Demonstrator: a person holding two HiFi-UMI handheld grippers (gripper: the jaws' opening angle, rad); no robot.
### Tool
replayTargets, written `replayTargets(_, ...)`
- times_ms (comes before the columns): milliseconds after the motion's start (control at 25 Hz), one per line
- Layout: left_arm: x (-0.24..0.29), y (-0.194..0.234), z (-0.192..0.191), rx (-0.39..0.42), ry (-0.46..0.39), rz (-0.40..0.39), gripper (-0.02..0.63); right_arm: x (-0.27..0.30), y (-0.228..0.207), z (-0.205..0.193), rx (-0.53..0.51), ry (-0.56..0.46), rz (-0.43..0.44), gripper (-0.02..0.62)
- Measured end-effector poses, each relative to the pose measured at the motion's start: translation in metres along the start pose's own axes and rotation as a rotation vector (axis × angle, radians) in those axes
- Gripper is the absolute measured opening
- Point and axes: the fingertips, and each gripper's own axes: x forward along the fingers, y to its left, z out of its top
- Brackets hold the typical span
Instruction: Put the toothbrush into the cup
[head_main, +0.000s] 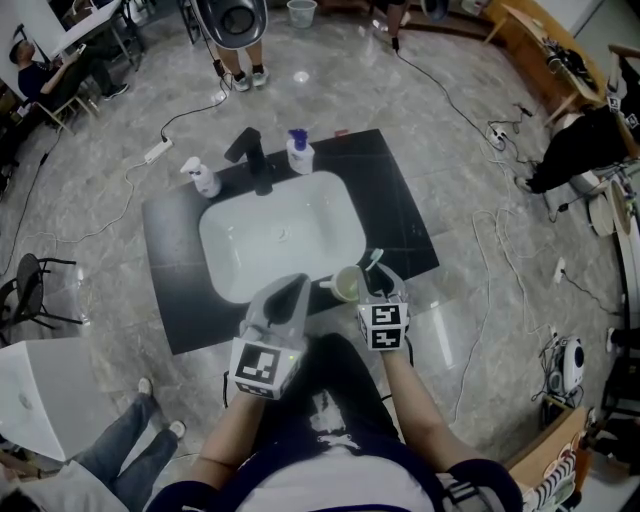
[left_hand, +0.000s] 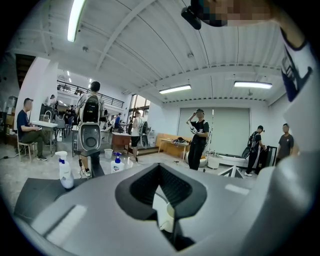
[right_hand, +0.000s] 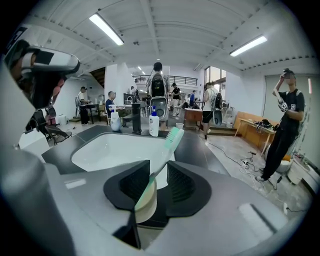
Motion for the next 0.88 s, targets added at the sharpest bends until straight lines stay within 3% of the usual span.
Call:
replayTargets(280, 0.001, -0.004, -0.002, -0.006, -0.002, -0.006, -0.002, 0.001, 0.009, -0.02, -0.081, 0.108, 0.022, 0.159)
replayTargets(880, 0.0, -0.011, -0.001, 0.0, 0.001, -0.021, -0.002, -0.013, 0.014, -0.009, -0.068, 0.098, 0.055, 0.175)
